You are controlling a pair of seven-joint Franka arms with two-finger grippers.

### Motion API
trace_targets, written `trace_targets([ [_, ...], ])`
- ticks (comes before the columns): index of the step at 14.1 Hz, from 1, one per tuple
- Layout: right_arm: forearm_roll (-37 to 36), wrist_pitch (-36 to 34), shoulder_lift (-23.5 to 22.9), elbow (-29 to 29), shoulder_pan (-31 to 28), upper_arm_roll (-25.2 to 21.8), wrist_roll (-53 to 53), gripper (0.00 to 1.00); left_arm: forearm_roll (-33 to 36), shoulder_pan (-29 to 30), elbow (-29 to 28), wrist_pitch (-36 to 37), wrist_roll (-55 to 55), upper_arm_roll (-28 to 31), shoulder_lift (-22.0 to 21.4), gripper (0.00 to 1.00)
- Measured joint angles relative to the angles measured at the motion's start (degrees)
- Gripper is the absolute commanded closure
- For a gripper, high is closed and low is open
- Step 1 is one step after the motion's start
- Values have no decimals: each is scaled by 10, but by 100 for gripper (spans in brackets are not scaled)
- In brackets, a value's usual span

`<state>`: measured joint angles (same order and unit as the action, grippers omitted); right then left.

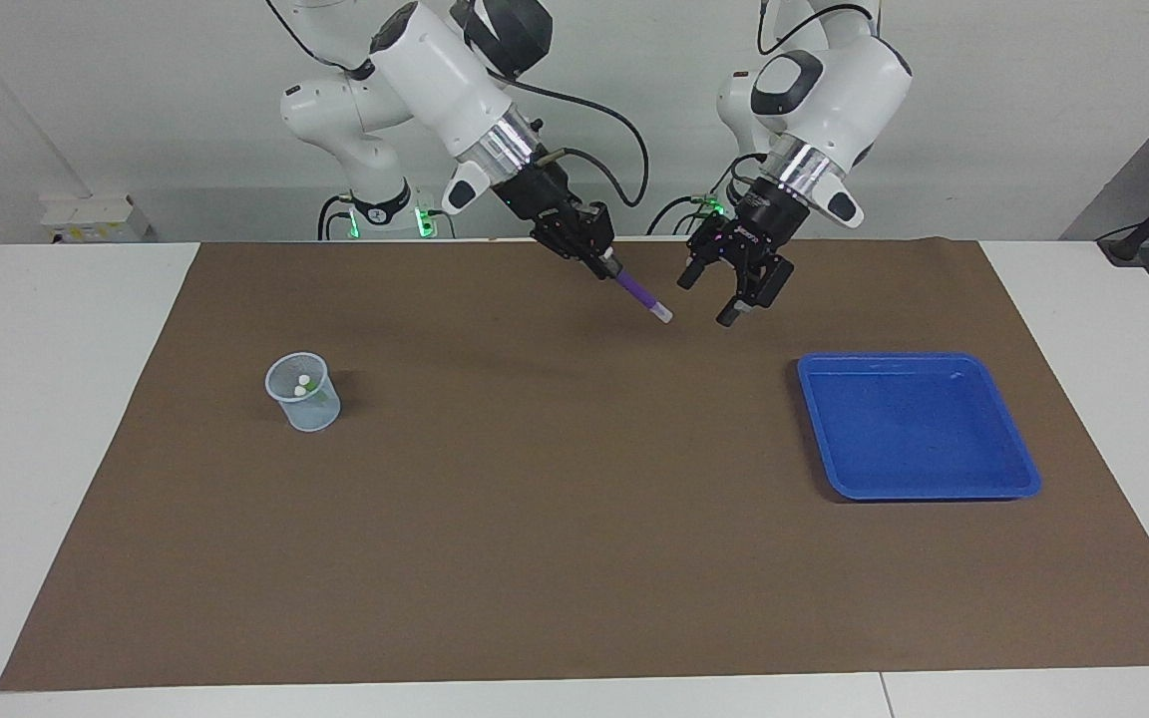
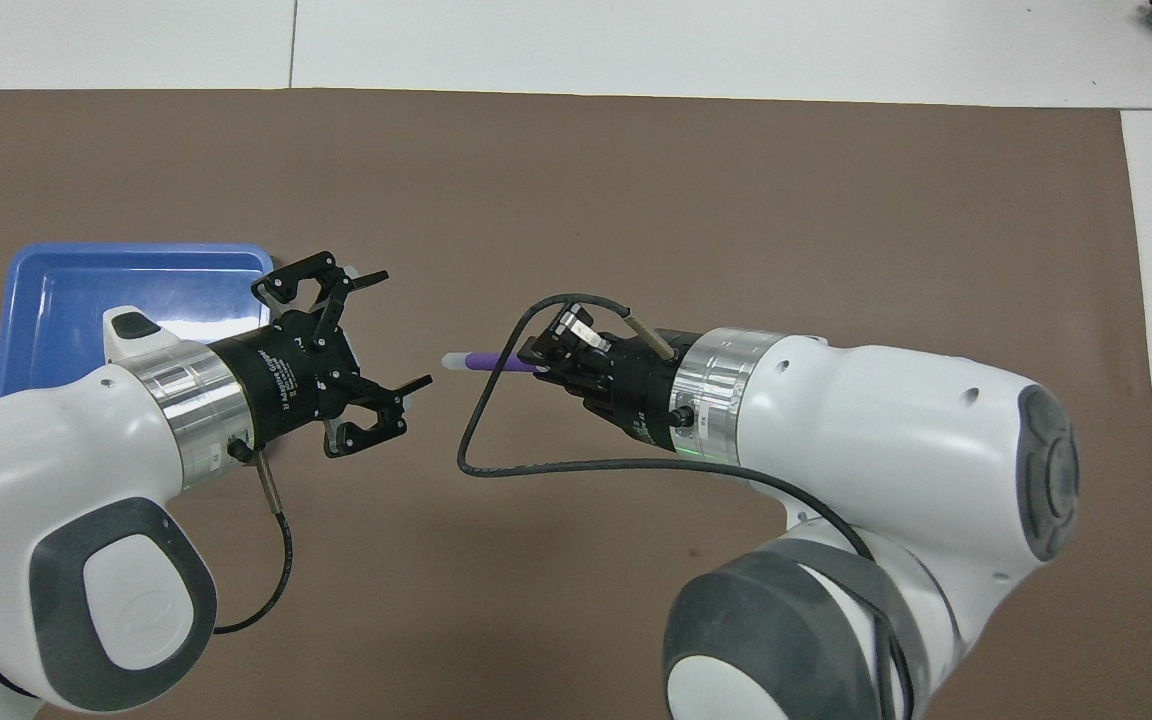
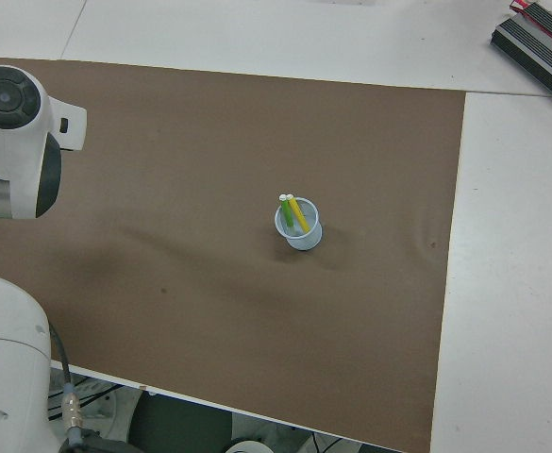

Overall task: Right arm passes pens to left for tray arrangement
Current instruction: 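Lift the purple pen with the right gripper while the left gripper approaches, then close the left gripper on the purple pen and open the right gripper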

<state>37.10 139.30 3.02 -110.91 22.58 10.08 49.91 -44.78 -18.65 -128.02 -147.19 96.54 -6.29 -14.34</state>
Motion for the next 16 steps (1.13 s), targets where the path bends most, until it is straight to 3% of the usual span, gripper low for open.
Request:
trace_targets([
  [7, 0, 0, 2, -1, 3, 0, 2, 100, -5, -31, -9, -1, 6, -5, 0, 6],
  [11, 0, 0, 2, -1, 11, 0, 2, 100, -59, -52, -9, -3, -17, -6, 0, 15],
  [14, 0, 0, 2, -1, 11, 0, 2, 100, -62, -64, -9, -4, -21, -6, 0, 17],
  [15, 0, 0, 2, -1, 11, 0, 2, 100, -62, -64, -9, -4, -22, -6, 0, 41],
  [16, 0, 0, 2, -2, 11, 0, 2, 100, -62, -64, -9, -4, -27, -5, 0, 42],
])
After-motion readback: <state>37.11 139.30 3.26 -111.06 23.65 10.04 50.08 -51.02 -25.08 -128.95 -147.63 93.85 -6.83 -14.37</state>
